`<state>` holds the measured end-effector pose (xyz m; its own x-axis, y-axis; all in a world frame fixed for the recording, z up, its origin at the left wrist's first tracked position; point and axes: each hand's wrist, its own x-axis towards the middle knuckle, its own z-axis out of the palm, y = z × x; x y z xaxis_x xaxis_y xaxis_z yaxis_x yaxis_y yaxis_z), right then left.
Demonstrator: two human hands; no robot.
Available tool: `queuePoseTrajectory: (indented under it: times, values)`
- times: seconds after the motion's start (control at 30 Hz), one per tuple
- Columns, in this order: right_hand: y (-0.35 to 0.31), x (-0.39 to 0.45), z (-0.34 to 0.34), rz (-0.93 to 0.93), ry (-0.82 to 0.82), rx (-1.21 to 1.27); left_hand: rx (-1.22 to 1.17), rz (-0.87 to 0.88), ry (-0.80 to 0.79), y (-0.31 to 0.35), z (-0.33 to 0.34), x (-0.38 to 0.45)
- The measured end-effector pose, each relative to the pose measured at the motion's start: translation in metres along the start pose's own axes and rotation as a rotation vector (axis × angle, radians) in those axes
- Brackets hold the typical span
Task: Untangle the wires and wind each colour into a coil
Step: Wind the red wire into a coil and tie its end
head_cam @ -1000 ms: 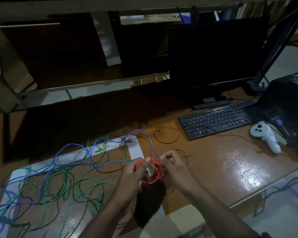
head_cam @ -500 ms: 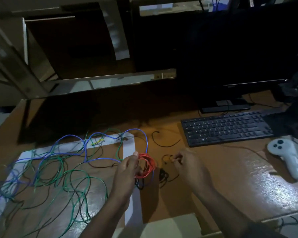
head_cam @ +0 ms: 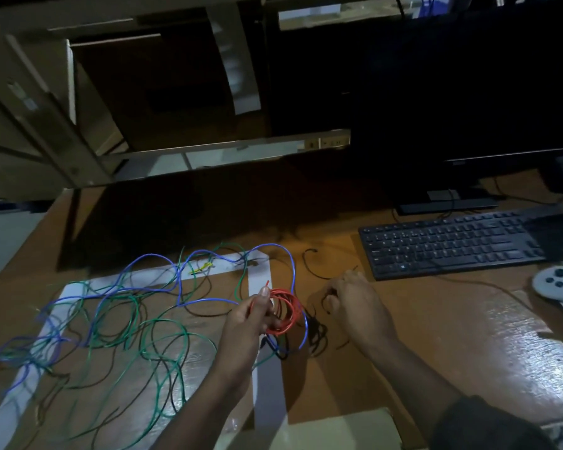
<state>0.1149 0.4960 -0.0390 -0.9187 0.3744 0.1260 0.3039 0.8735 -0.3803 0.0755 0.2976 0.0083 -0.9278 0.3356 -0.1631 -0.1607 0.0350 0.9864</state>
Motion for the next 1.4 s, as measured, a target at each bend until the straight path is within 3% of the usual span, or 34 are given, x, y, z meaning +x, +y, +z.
queuePoseTrajectory:
  times: [0.5,0.63,0.9,1.07,1.23,1.4]
  values:
    - [-0.029,-0.018,-0.046,0.091,0.278,0.086,-0.181,-0.048,-0.062,-0.007,-0.024,0.010]
    - [-0.033,-0.019,-0.052,0.100,0.275,0.069,-0.163,-0.030,0.010,-0.004,-0.028,0.015]
    - [-0.056,-0.027,-0.079,0.102,0.464,0.326,-0.129,0.029,0.105,-0.010,-0.037,0.025]
    - [-0.082,-0.035,-0.088,0.161,0.399,0.732,-0.086,0.070,0.120,-0.008,-0.036,0.027]
    - [-0.104,-0.043,-0.093,0.189,0.205,1.174,-0.037,0.141,0.143,-0.012,-0.036,0.028]
    - [-0.114,-0.055,-0.082,0.220,0.047,1.328,-0.021,0.145,0.166,-0.016,-0.035,0.029]
